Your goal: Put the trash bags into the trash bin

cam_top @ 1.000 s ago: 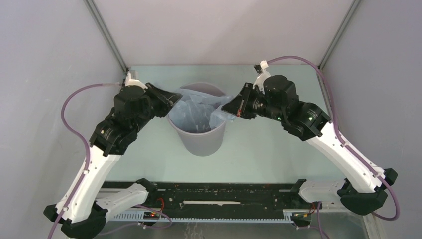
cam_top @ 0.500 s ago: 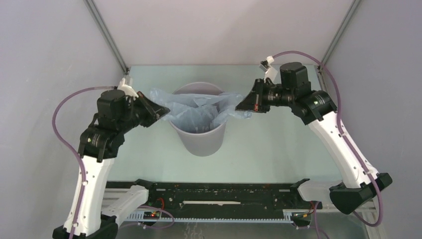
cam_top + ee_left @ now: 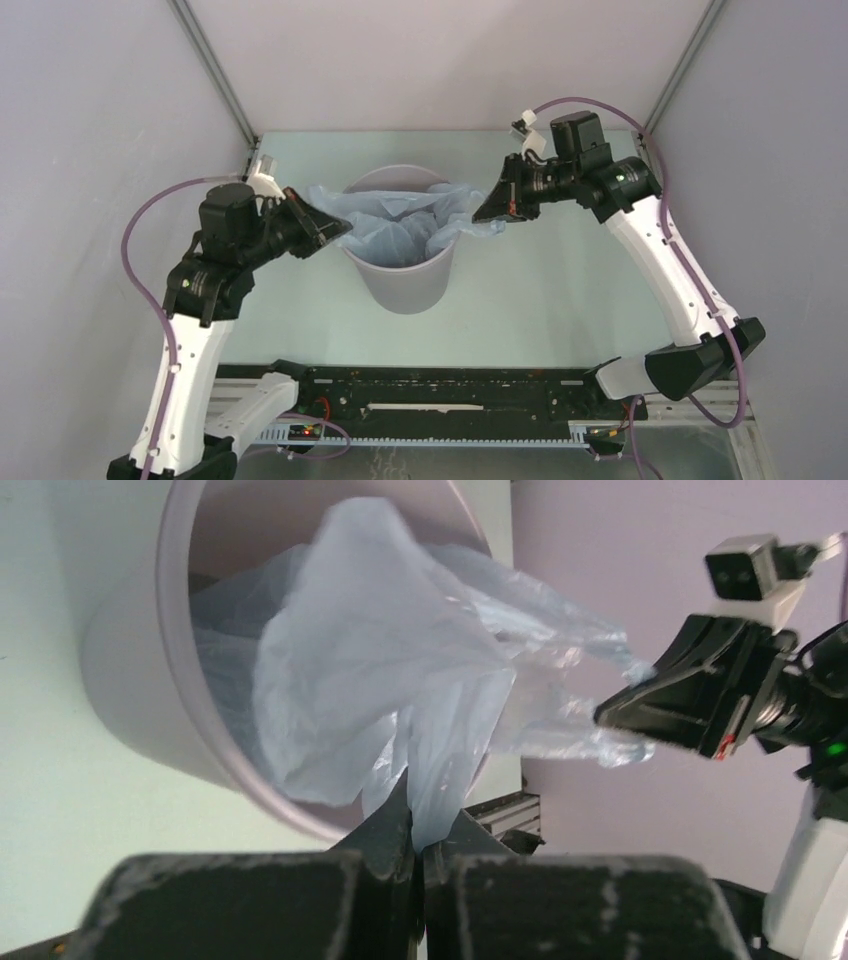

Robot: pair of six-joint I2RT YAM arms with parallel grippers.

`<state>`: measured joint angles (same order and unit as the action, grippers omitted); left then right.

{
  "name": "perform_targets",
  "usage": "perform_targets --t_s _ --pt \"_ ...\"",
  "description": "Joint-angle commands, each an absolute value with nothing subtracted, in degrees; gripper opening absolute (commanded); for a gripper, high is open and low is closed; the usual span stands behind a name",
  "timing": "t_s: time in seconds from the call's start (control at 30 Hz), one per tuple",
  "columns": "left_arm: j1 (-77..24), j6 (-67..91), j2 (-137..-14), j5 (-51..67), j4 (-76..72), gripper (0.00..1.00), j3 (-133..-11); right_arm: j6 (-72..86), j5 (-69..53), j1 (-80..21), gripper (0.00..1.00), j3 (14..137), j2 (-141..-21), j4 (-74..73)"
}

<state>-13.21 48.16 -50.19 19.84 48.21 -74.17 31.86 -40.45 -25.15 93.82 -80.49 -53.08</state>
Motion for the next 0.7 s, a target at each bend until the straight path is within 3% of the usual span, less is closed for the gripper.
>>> perform_targets --t_s 0.0,0.23,0.4,0.67 --pt "-12.7 39.7 -47.8 20.1 60.3 0.00 -78.8 24.9 -40.0 -22.3 0.02 99.5 -81.5 -62.3" --pt "-12.7 33.2 -42.2 12.6 74.1 0.00 -78.1 25.6 -37.8 -21.5 0.00 95.9 -76.5 -63.2" --pt "-12.7 33.0 -41.3 3.6 77.2 0.00 -73.7 23.6 -36.9 -19.9 0.00 93.3 -75.8 -66.1" --pt "-12.7 31.5 -43.3 -8.3 81.5 0.00 -78.1 20.2 -36.4 -16.5 0.00 96.1 -75.1 -73.2"
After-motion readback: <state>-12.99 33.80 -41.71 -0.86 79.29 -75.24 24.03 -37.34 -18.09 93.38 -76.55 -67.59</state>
